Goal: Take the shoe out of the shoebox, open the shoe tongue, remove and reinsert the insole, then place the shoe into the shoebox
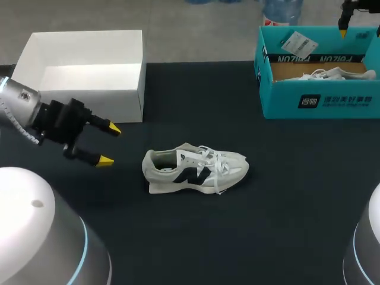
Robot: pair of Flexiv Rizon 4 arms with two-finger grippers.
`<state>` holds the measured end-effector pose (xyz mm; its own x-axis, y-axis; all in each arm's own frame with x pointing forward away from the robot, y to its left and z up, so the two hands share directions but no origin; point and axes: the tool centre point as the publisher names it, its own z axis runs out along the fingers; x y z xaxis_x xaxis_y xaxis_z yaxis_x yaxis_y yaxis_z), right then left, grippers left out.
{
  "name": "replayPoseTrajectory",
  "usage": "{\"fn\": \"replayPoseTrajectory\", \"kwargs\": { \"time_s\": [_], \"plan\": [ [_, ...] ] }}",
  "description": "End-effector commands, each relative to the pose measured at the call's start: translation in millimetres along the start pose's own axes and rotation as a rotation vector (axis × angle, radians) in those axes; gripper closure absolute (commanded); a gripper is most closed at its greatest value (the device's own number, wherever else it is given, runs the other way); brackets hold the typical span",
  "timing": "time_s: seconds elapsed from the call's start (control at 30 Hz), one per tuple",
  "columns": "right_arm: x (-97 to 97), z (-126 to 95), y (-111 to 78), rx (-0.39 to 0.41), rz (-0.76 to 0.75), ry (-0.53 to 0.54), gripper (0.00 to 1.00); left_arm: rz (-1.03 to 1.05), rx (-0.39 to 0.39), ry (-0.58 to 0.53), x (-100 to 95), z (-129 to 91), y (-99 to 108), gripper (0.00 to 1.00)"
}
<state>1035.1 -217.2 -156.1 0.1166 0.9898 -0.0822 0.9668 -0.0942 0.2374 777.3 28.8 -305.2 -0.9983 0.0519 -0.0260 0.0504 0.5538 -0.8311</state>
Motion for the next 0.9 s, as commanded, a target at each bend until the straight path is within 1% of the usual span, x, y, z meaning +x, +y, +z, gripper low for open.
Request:
{"fn": "replayPoseTrajectory", "kwargs": {
  "time_s": [0.03,0.13,0.17,0.23,0.3,0.43,0.7,0.9],
  "plan": [
    [-0.3,0,-0.6,-0.001,0.000,0.001,0.00,-0.095,0.034,-0.099,1.3,23,14,0.00],
    [-0.3,0,-0.6,-0.001,0.000,0.001,0.00,-0.105,0.047,-0.123,0.3,35,19,0.00],
    [-0.3,0,-0.6,-0.001,0.000,0.001,0.00,-0.108,0.064,-0.127,0.8,38,20,0.00],
    [-0.3,0,-0.6,-0.001,0.000,0.001,0.00,-0.105,0.067,-0.141,2.3,45,23,0.00],
    [-0.3,0,-0.6,-0.001,0.000,0.001,0.00,-0.115,0.085,-0.178,2.4,52,25,0.00],
    [-0.3,0,-0.6,-0.001,0.000,0.001,0.00,-0.137,0.088,-0.200,1.6,63,32,0.00],
    [-0.3,0,-0.6,-0.001,0.000,0.001,0.00,-0.152,0.073,-0.205,-6.0,81,39,0.00],
    [-0.3,0,-0.6,-0.001,0.000,0.001,0.00,-0.156,0.075,-0.186,-2.8,93,41,0.00]
  ]
}}
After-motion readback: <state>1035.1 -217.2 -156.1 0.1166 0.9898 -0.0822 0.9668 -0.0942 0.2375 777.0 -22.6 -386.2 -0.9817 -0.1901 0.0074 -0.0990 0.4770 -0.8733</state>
